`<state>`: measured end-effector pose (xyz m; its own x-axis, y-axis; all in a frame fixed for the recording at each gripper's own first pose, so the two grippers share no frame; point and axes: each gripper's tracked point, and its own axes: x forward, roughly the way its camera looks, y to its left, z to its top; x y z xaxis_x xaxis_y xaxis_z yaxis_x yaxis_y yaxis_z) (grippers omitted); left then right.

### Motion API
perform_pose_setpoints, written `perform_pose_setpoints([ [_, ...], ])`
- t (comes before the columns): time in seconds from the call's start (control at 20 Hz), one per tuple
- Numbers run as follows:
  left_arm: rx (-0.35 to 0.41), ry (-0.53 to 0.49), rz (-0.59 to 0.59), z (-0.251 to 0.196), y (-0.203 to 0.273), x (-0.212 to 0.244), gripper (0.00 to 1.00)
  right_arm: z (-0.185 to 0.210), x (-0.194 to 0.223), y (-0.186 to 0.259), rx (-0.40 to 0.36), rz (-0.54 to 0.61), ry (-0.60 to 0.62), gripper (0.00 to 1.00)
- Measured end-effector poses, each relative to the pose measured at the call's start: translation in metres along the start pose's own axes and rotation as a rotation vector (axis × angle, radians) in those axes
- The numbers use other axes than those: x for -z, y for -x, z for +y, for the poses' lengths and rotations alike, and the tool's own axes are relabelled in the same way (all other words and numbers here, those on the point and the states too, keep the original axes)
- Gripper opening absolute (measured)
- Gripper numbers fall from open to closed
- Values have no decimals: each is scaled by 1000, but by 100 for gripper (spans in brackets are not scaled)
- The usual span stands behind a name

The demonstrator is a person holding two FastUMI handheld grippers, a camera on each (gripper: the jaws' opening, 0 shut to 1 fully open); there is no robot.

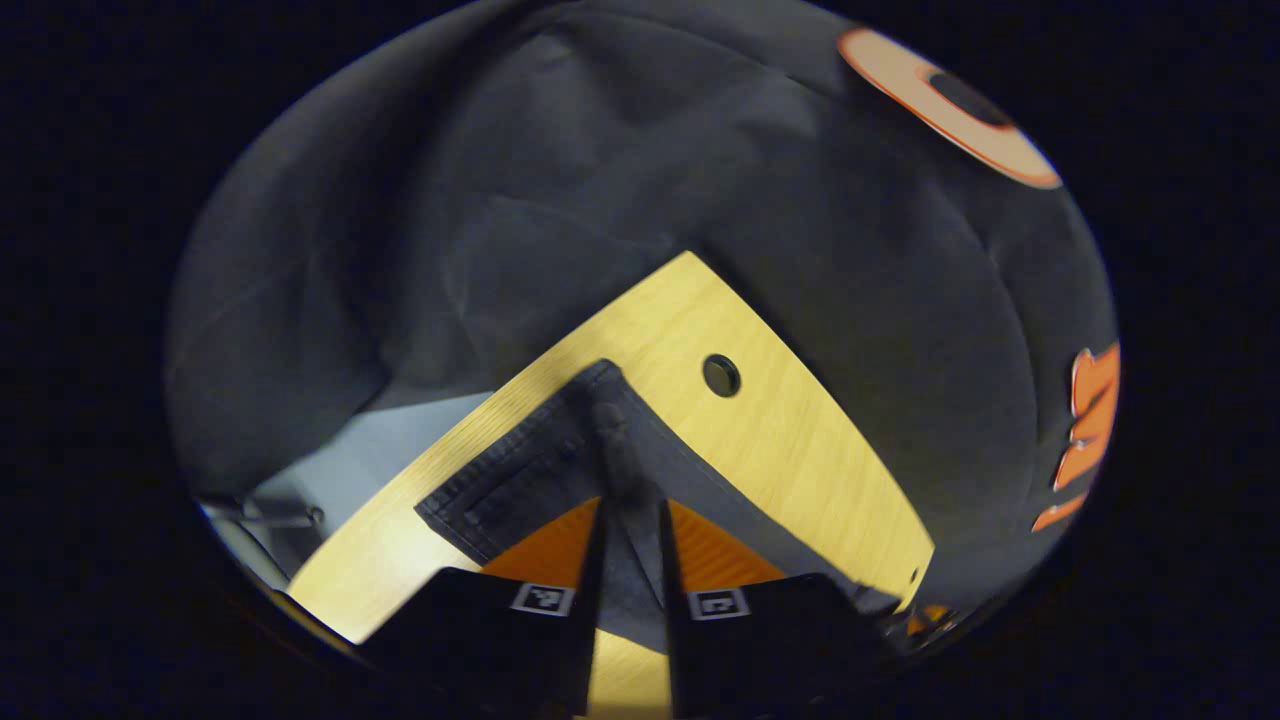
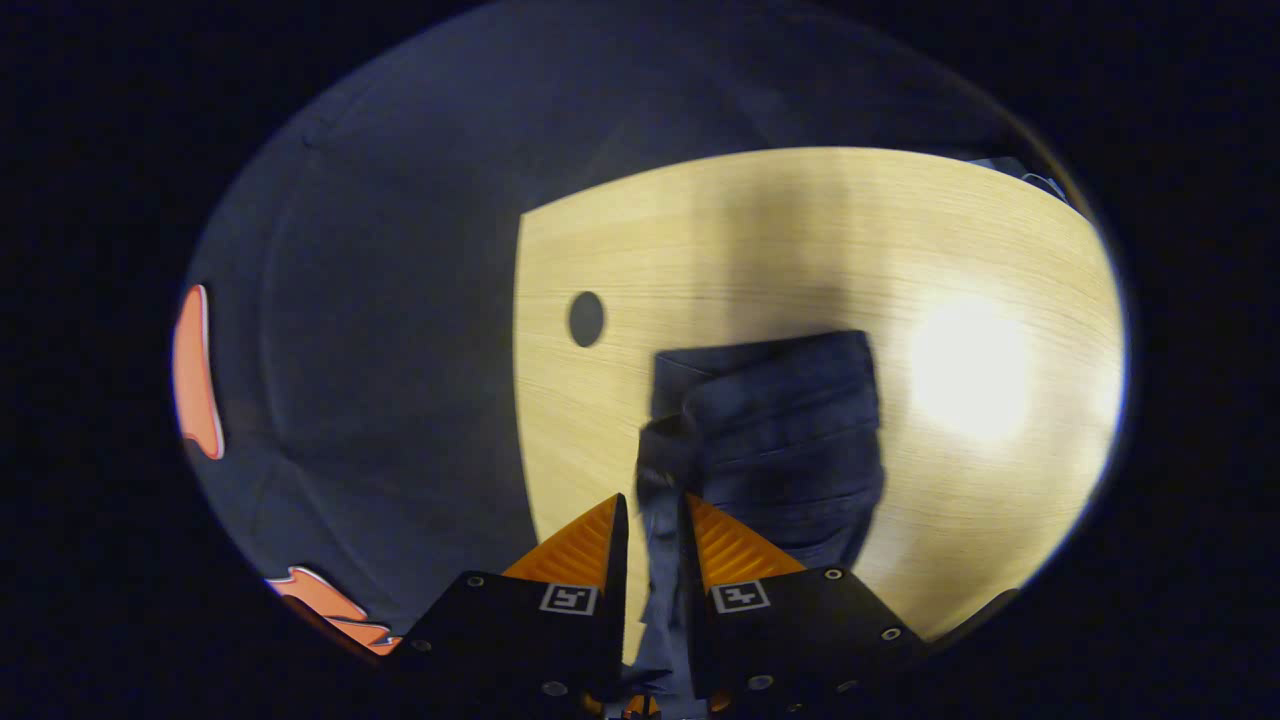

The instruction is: Grasp the waist and the cuffs of the jeans and fold them to make the two legs overlap; first hold the waist and fold one-third of the jeans toward the cuffs, then hold the cuffs and fold the remaining one-third in the same direction to finish folding.

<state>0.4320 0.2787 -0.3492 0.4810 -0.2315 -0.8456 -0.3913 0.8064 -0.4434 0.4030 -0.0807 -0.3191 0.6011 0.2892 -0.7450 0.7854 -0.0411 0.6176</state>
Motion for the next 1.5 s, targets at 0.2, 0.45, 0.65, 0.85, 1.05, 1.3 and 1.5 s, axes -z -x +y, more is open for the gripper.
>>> perform_pose_setpoints([
  [0.2, -11, -232, -6, -23, 13, 2, 63, -6, -4, 15, 28, -4, 143, 67],
  [0.45, -121, -495, -57, -23, 19, 3, 95, -67, -18, 21, 203, -42, 377, 90],
  [0.65, -140, -636, -45, -23, 23, 10, 98, -93, -30, 16, 274, -50, 441, 98],
  [0.85, -251, -819, -22, -2, 23, 8, 96, -115, -38, 2, 351, -46, 474, 99],
  [1.05, -369, -1040, -45, 6, 22, 8, 100, -124, -29, -19, 379, -27, 513, 99],
  [1.3, -268, -901, -113, -23, 26, 31, 100, -126, -33, -24, 437, -102, 621, 89],
  [1.5, -241, -910, -135, -31, 30, 44, 100, -121, -20, -27, 375, -109, 579, 39],
])
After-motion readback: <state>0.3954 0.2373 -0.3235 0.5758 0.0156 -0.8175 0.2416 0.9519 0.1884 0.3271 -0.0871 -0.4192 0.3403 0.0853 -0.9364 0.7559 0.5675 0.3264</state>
